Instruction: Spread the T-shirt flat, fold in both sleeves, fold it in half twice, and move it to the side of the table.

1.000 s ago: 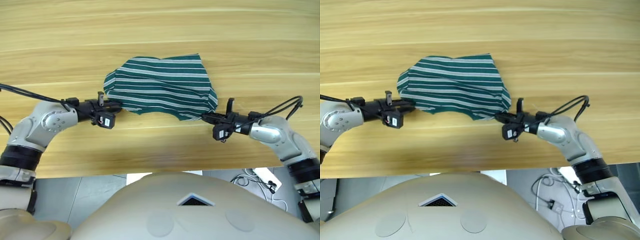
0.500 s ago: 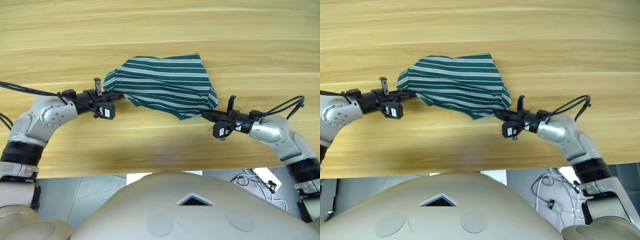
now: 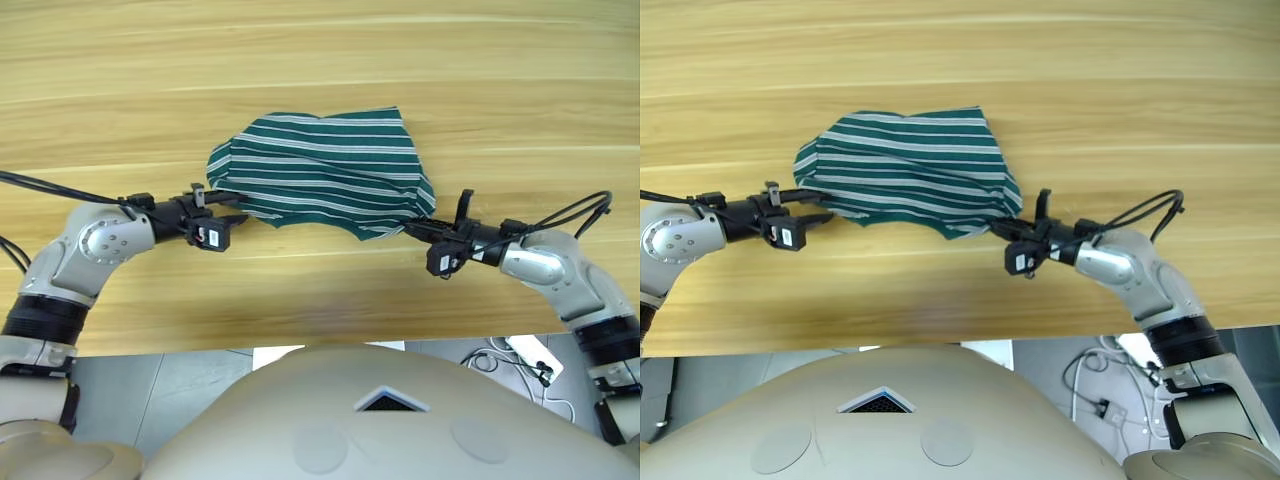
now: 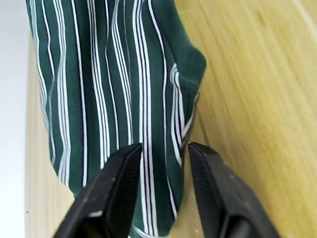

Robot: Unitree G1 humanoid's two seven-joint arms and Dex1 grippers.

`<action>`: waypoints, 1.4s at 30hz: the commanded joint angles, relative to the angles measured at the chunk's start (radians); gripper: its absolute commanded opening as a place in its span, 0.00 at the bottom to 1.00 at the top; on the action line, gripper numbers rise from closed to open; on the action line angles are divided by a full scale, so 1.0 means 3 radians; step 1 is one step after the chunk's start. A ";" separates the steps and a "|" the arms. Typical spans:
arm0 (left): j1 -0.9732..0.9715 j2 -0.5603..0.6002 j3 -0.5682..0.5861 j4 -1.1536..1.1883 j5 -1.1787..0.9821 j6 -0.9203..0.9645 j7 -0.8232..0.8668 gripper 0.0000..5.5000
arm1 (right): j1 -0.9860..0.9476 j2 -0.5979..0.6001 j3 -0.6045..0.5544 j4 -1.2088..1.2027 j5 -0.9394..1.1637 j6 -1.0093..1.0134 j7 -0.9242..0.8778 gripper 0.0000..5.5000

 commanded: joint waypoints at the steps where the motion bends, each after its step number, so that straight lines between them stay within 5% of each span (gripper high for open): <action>1: -0.0019 0.0062 -0.0034 0.0118 0.0202 0.0010 0.0025 0.46 | -0.0014 -0.0017 -0.0042 -0.0028 0.0003 -0.0017 -0.0019 0.00; 8: -0.0031 0.0111 -0.0090 0.0161 0.0366 0.0051 0.0022 0.49 | -0.0009 -0.0029 -0.0044 -0.0044 0.0007 -0.0013 -0.0024 0.00; 25: -0.0143 -0.0010 -0.0155 0.0178 0.0388 0.0004 0.0124 0.01 | 0.0014 -0.0043 -0.0044 -0.0053 0.0023 -0.0023 -0.0013 0.00; 31: -0.0132 -0.0036 -0.0093 0.0138 0.0228 -0.0100 0.0203 0.01 | 0.0018 -0.0037 -0.0124 -0.0085 0.0102 -0.0026 -0.0061 0.00; 36: -0.0029 0.0059 0.0377 -0.0421 -0.0914 -0.0374 0.0227 0.01 | 0.0025 -0.0106 -0.0748 -0.0517 0.0719 -0.0052 -0.0227 0.00; 42: 0.1048 0.0581 0.1587 -0.1724 -0.3446 -0.0682 -0.0476 0.01 | 0.1173 -0.0554 -0.2433 -0.2057 0.3384 -0.0619 0.0456 0.00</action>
